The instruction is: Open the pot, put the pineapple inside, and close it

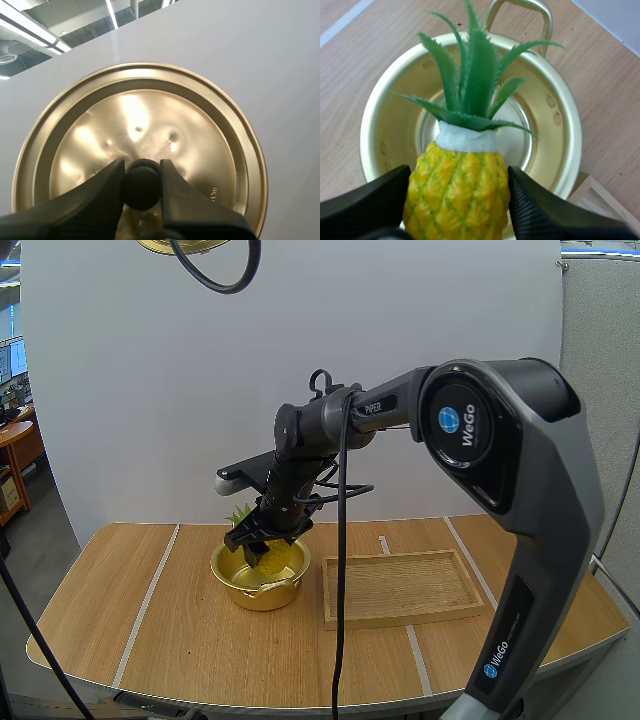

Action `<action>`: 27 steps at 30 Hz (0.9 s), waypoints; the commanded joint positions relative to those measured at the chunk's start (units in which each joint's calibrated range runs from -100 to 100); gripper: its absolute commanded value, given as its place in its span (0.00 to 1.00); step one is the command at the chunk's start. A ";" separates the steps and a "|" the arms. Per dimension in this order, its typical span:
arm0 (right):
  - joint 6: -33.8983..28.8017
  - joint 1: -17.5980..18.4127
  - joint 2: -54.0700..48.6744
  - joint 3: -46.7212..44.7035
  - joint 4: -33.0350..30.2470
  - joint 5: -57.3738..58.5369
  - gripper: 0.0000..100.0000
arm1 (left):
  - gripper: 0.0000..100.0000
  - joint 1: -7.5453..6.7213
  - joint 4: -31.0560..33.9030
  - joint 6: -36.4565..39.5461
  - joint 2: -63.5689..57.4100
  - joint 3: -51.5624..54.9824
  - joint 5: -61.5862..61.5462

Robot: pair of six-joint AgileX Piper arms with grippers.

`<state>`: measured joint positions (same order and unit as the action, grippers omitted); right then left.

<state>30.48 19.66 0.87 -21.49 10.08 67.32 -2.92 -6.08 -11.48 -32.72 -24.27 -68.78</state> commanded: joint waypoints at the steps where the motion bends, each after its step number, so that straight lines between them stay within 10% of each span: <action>1: -0.40 0.05 0.53 0.64 -1.46 -2.52 0.00 | 0.00 -0.23 0.68 0.58 -0.42 -0.52 1.88; 27: -0.40 0.05 8.27 1.05 -1.86 -2.97 0.00 | 0.00 -0.23 0.68 0.58 -0.42 -0.52 1.88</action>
<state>30.14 19.66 8.67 -20.82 8.63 64.22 -2.92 -6.08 -11.48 -32.72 -24.27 -68.78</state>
